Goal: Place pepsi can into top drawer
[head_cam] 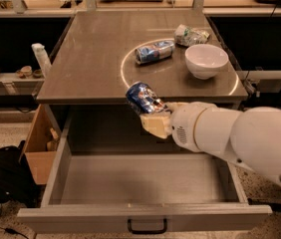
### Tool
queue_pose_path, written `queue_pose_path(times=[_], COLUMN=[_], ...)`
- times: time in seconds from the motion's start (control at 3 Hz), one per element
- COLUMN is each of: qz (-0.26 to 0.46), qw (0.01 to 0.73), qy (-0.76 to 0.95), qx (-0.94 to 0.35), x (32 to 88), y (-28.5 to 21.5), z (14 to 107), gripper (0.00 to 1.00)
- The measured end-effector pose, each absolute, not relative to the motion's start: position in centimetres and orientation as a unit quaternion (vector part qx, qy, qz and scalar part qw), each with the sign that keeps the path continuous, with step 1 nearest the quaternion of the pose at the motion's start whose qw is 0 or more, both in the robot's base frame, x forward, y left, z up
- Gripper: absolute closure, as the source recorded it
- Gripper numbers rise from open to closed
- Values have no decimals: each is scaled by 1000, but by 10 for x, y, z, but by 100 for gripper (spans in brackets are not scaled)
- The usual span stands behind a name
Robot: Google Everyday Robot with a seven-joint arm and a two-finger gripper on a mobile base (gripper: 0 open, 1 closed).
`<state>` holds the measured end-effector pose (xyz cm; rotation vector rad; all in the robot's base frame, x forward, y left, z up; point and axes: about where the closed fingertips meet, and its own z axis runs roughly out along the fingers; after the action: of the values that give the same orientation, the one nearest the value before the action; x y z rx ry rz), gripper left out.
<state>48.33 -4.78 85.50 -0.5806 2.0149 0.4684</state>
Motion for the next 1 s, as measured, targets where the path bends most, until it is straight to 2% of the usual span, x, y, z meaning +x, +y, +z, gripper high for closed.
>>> queue_pose_path(times=[1.0], qz=[191], qw=[473], qy=[839], qx=[-190], x=[467], y=[-64], z=[786], gripper=[100])
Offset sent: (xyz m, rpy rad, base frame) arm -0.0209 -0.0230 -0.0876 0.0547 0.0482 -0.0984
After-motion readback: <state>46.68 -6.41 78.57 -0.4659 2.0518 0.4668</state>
